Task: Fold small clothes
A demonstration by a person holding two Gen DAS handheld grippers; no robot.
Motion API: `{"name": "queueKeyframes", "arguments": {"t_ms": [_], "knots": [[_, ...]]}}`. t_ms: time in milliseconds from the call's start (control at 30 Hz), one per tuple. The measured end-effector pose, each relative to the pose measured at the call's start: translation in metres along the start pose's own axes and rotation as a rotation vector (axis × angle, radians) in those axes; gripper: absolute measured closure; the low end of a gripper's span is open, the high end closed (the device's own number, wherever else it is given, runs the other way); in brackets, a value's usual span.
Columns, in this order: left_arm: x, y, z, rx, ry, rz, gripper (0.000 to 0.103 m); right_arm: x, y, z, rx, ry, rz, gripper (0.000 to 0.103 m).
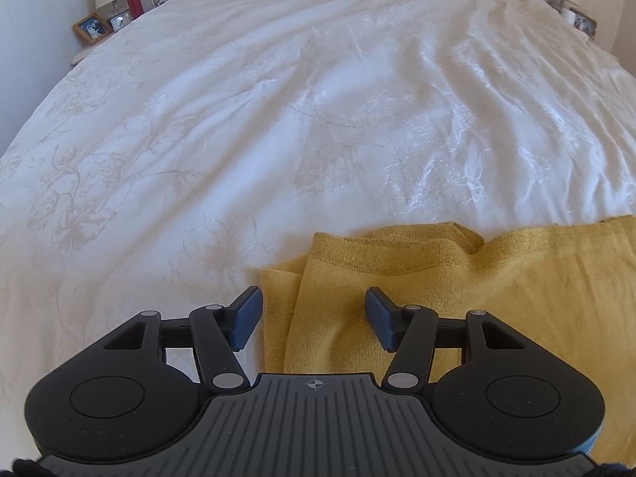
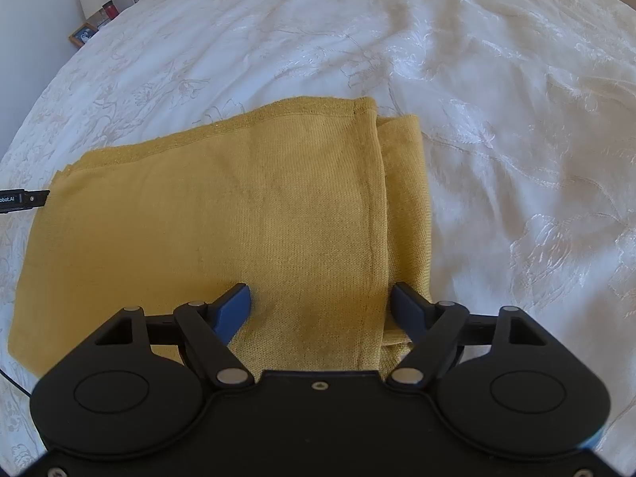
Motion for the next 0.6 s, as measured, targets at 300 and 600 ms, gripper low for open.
{"name": "queueKeyframes", "arguments": {"t_ms": [300, 600], "knots": [[-0.015, -0.036, 0.011, 0.106, -0.061, -0.082, 0.039, 0.001, 0.001, 0.001, 0.007, -0.003, 0.009, 0.022], [0.006, 0.001, -0.018, -0.047, 0.091, 0.027, 0.039, 0.000, 0.000, 0.004, 0.013, -0.004, 0.007, 0.016]]}}
Point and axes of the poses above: each gripper's, at about its wrist camera, not at the fingertips, and z roughly the way its jaws point, y to its right, x to its top, the point moved 9 cm from there along z, roughly the way its jaws point, and after that the axes turned 6 degrees about z, right-handed, at the moved point
